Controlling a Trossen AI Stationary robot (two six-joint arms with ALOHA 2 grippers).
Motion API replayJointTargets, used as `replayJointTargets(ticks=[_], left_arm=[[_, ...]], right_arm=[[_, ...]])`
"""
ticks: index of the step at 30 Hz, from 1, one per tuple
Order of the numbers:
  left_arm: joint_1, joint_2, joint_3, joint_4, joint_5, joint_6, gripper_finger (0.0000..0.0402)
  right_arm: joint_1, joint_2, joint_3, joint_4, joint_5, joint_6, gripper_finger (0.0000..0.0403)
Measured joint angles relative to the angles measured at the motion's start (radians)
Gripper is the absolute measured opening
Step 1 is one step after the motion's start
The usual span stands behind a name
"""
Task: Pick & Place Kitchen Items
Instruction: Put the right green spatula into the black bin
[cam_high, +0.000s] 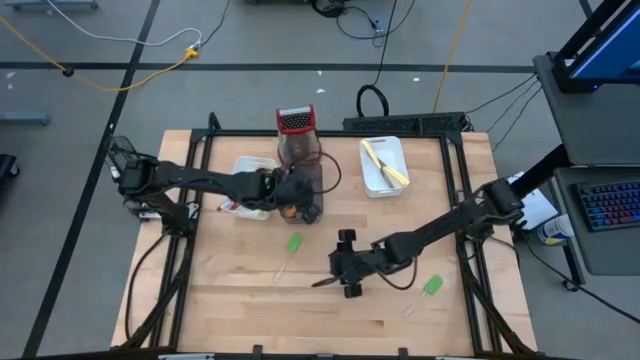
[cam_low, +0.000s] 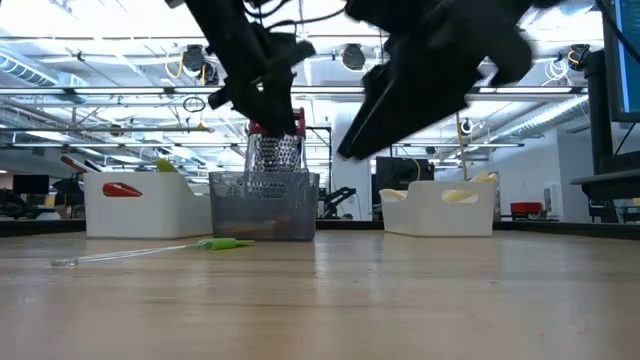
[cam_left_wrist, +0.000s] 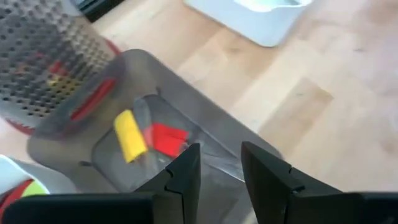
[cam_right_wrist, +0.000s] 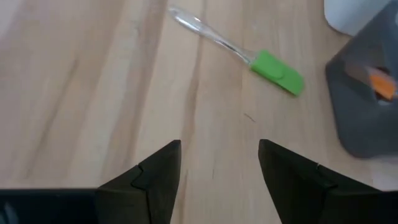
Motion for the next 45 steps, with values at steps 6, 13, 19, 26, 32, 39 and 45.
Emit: replayJointTargets(ticks=[6,13,19,26,32,39,45], left_arm=[[-0.087,0.0,0.0,-0.007,0.0,-0.001,0.0117],[-0.191,0.0,0.0,-0.026,-0.039,-0.044,0.0118],[-0.239,0.0,0.0,-0.027,-0.057,-0.092,0.0118],[-0.255,0.0,0.0,-0.027,-0.061,-0.116,0.0118],[-0.255,0.0,0.0,-0.026,-0.078,-0.157,0.0118],[-0.255,0.0,0.0,-0.026,-0.094,-0.164,0.0118],[-0.255,0.0,0.0,-0.025,-0.094,-0.174,0.0118]], right_arm=[[0.062,-0.09,0.0,-0.167,-0.008,-0.026,0.0208],[0.147,-0.159,0.0,-0.405,-0.198,-0.029,0.0208],[0.215,-0.17,0.0,-0.552,-0.317,-0.035,0.0208],[0.296,-0.17,-0.001,-0.757,-0.337,-0.006,0.0208],[0.368,-0.17,-0.005,-0.904,-0.338,-0.004,0.0208],[0.439,-0.168,-0.131,-0.84,-0.363,0.092,0.0208],[0.475,-0.169,-0.231,-0.808,-0.367,0.113,0.0208]])
